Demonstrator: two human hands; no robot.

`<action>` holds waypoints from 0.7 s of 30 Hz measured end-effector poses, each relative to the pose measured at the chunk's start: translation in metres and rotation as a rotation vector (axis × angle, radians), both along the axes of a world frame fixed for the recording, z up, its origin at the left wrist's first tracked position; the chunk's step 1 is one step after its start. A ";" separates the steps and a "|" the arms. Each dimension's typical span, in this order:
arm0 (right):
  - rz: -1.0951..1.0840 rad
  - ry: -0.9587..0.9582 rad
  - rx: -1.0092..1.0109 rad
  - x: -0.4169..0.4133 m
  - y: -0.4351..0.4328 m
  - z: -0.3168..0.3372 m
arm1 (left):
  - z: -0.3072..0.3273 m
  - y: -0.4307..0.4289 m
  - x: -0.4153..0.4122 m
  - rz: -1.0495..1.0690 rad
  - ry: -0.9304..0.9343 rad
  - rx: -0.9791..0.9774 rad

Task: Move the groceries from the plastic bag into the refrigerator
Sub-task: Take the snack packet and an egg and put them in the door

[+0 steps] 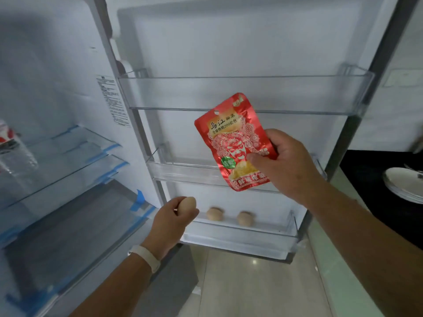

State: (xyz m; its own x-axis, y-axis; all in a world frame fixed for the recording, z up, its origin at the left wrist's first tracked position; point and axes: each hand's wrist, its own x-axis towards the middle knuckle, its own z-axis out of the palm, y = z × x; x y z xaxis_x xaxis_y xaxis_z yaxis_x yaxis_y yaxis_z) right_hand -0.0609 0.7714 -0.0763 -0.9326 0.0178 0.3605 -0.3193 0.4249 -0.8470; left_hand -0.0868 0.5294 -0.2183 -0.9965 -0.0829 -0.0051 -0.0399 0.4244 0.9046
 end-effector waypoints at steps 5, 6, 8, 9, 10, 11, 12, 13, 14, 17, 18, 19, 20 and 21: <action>0.023 0.096 0.262 -0.045 0.004 0.017 | -0.011 0.006 -0.021 0.016 -0.032 -0.028; 0.033 0.090 0.310 -0.051 0.004 0.016 | -0.012 0.005 -0.024 0.011 -0.040 -0.042; 0.060 0.070 0.434 -0.060 0.002 0.014 | -0.014 0.004 -0.032 0.000 -0.051 -0.078; 0.073 0.064 0.514 -0.064 -0.001 0.013 | -0.015 0.003 -0.037 -0.007 -0.057 -0.094; 0.080 0.060 0.579 -0.069 -0.003 0.012 | -0.017 0.002 -0.042 -0.016 -0.063 -0.109; 0.083 0.048 0.608 -0.076 -0.005 0.011 | -0.020 0.001 -0.047 -0.025 -0.068 -0.126; 0.088 0.021 0.597 -0.081 -0.006 0.011 | -0.023 0.001 -0.053 -0.036 -0.071 -0.140; 0.099 -0.014 0.561 -0.087 -0.007 0.011 | -0.026 0.000 -0.058 -0.050 -0.077 -0.157; 0.110 -0.048 0.531 -0.093 -0.007 0.011 | -0.028 0.000 -0.064 -0.069 -0.083 -0.175; 0.131 -0.098 0.596 -0.111 -0.004 0.009 | -0.035 -0.001 -0.080 -0.153 -0.127 -0.264; 0.135 -0.113 0.660 -0.116 -0.003 0.008 | -0.038 -0.002 -0.087 -0.187 -0.141 -0.300; 0.140 -0.134 0.727 -0.121 -0.002 0.008 | -0.041 -0.003 -0.093 -0.219 -0.161 -0.330; 0.144 -0.164 0.779 -0.125 -0.002 0.009 | -0.044 -0.005 -0.101 -0.254 -0.181 -0.363; 0.148 -0.195 0.803 -0.128 -0.001 0.009 | -0.048 -0.006 -0.108 -0.293 -0.203 -0.400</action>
